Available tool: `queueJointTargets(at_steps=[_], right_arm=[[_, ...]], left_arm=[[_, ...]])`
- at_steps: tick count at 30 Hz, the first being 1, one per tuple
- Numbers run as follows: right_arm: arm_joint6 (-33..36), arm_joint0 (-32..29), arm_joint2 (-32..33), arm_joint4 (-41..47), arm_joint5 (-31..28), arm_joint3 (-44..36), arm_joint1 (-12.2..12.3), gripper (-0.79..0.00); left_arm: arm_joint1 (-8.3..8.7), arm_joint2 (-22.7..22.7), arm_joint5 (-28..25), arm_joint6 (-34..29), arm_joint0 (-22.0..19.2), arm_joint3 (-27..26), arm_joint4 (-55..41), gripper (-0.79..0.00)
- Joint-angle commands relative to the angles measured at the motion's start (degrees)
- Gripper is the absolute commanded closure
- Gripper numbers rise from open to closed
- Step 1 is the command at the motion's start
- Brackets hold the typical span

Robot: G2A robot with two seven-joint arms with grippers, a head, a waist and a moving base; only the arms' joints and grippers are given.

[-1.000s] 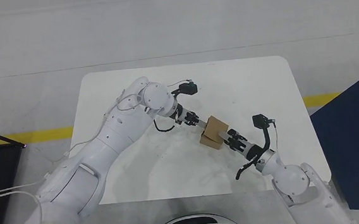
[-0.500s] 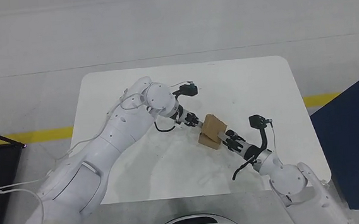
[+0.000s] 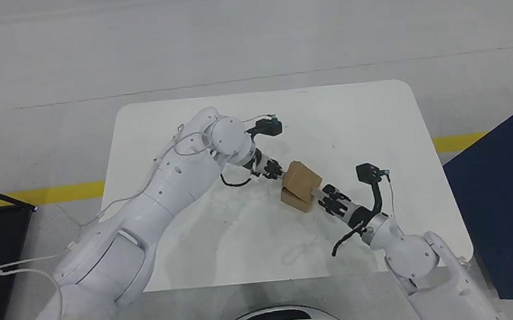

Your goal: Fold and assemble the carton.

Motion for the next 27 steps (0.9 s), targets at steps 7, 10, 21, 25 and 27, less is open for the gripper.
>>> queueJointTargets(at_steps=[7,10,21,25,27], right_arm=[[0.13,0.24,-0.16,-0.37,0.33,-0.25,0.04,-0.329],[0.2,0.27,-0.41,-0.61,0.25,-0.43,0.05,-0.332],[-0.25,0.14,-0.76,-0.5,-0.46,-0.42,0.08,-0.336],[-0.78,-0.3,-0.54,-0.27,-1.08,-0.63,0.11,-0.342],[-1.51,-0.63,-0.37,0.11,-1.69,-0.98,0.1,-0.342]], left_arm=[[0.56,-0.85,-0.32,-0.69,0.79,-1.09,0.76,-0.529],[0.52,-0.86,-0.74,-0.94,0.99,-1.73,0.49,-0.511],[0.17,-1.1,0.0,0.58,0.95,-2.06,0.67,0.0],[0.36,-1.72,0.2,0.69,1.14,-2.66,0.58,0.0],[0.48,-2.02,0.64,0.81,1.31,-3.09,0.72,0.0]])
